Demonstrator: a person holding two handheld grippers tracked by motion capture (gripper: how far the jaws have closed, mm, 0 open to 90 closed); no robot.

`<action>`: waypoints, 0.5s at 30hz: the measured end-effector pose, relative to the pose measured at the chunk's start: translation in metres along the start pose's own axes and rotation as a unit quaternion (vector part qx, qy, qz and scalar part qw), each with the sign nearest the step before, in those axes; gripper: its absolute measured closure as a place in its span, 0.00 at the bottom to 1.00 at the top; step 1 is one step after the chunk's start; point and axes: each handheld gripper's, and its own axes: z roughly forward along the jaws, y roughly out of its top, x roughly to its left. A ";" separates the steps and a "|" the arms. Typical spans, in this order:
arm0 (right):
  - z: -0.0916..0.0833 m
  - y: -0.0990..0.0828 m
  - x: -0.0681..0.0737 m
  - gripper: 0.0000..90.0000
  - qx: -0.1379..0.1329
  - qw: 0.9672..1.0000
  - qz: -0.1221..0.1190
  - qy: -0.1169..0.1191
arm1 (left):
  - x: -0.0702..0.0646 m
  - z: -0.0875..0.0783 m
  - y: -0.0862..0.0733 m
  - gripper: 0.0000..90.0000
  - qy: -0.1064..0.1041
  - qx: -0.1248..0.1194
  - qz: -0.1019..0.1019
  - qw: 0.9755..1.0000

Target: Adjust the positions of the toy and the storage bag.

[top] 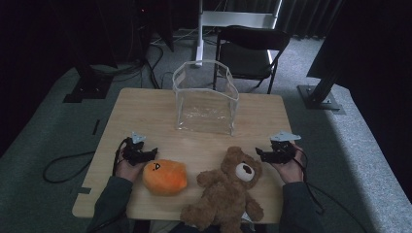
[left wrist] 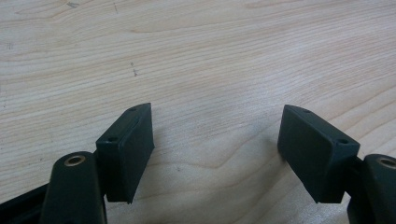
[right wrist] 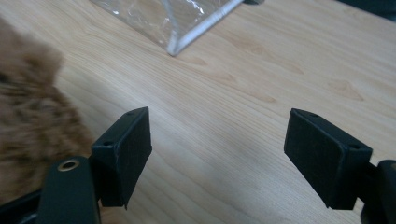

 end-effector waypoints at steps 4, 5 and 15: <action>-0.008 0.005 0.006 0.26 -0.008 1.000 -0.007 0.007 | 0.000 0.000 0.000 0.31 0.000 0.001 0.001 1.000; -0.010 0.006 0.009 0.26 -0.008 1.000 -0.011 0.008 | 0.000 0.000 0.000 0.31 0.000 0.001 0.001 1.000; -0.029 0.007 0.026 0.23 -0.021 0.999 -0.029 0.008 | 0.000 0.000 0.000 0.31 0.000 0.000 0.001 1.000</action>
